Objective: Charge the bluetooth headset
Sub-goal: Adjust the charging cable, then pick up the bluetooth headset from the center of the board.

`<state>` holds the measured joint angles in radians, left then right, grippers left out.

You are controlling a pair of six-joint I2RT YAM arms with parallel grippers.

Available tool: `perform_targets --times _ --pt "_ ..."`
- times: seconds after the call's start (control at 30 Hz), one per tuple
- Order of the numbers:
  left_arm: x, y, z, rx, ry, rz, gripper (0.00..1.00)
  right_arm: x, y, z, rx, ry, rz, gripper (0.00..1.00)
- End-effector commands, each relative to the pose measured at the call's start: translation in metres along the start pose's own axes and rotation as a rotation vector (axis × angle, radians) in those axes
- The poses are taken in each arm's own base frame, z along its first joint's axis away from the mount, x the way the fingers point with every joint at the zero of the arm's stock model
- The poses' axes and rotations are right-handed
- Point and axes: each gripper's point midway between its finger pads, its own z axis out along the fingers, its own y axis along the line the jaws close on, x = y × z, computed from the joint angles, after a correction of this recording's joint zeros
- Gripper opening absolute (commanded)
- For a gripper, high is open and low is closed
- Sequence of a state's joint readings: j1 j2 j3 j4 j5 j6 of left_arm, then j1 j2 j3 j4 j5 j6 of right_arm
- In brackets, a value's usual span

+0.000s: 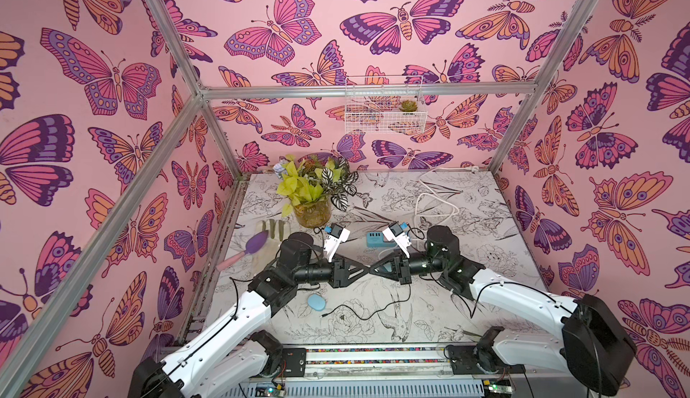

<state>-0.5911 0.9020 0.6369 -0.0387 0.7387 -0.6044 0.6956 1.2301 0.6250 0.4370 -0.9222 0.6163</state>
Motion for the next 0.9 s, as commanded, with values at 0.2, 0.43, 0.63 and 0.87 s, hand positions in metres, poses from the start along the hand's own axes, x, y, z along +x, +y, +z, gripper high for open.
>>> perform_targets --times 0.2,0.43,0.63,0.87 --pt "-0.013 0.034 -0.028 -0.205 -0.14 -0.056 0.67 -0.002 -0.018 -0.009 0.147 -0.044 -0.038 0.0" --pt "-0.002 0.082 -0.052 -0.503 -0.171 -0.15 1.0 -0.006 -0.027 -0.015 0.224 -0.076 -0.056 0.0" --pt "0.007 0.125 -0.075 -0.724 -0.278 -0.327 1.0 -0.005 -0.032 -0.02 0.259 -0.095 -0.064 0.0" --pt "0.01 0.15 -0.094 -0.752 -0.498 -0.568 1.0 -0.002 -0.033 -0.021 0.259 -0.102 -0.057 0.0"
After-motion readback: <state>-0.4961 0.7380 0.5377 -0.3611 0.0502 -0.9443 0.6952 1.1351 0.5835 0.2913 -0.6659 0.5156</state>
